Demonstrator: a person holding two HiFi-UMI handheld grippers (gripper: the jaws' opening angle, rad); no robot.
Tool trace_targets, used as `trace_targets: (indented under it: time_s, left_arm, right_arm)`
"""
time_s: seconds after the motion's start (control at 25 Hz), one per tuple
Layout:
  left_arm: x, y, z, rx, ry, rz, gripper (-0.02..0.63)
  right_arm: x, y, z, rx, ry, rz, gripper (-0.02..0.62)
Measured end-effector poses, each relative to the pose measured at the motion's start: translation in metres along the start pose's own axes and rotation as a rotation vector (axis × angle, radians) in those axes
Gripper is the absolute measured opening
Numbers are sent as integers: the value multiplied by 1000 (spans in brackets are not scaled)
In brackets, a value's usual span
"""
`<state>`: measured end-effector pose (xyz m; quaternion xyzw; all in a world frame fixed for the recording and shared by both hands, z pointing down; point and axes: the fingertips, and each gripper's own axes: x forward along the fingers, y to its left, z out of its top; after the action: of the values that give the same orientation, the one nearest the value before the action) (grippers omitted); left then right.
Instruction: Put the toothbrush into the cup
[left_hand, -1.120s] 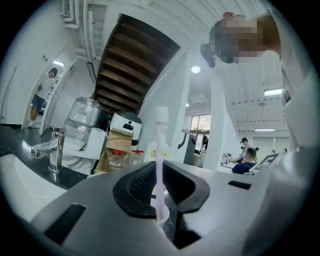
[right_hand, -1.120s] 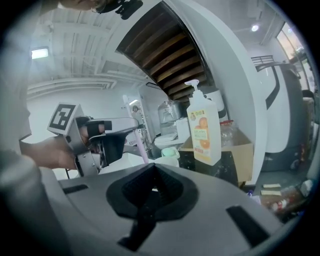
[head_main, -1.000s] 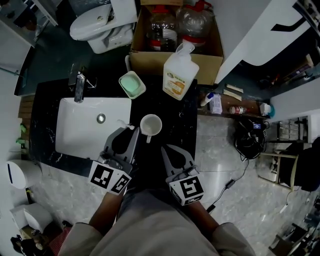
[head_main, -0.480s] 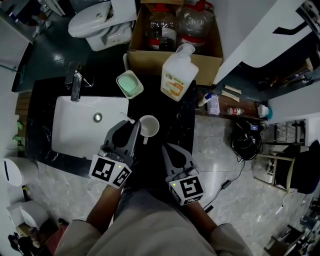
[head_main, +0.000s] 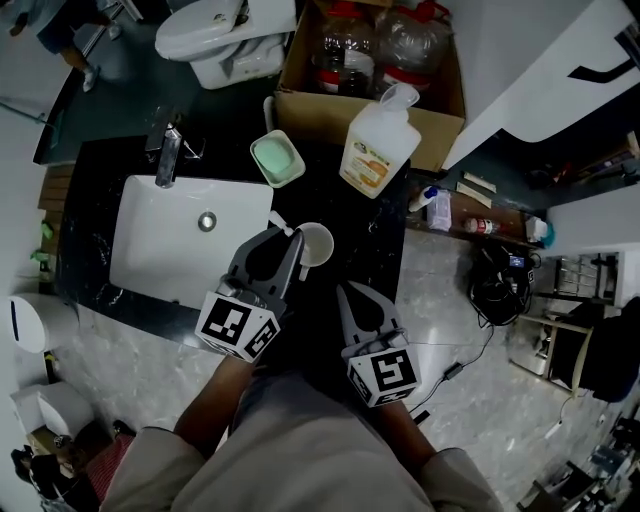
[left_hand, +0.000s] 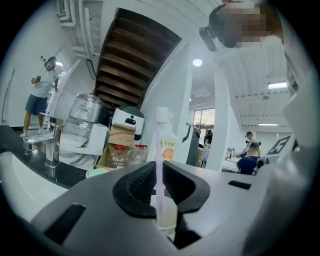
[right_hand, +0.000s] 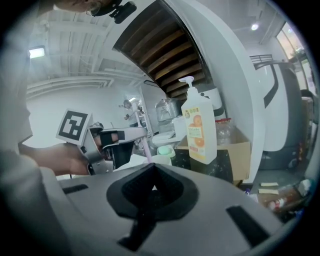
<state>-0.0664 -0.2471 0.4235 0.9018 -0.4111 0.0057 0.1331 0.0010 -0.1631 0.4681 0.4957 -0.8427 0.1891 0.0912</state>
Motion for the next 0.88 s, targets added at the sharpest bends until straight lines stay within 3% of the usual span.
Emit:
trace_targets:
  time_s: [0.88]
  left_arm:
    - [11, 10, -40, 6, 66, 21, 46]
  right_arm:
    - [-1, -8, -5, 7, 21, -23, 6]
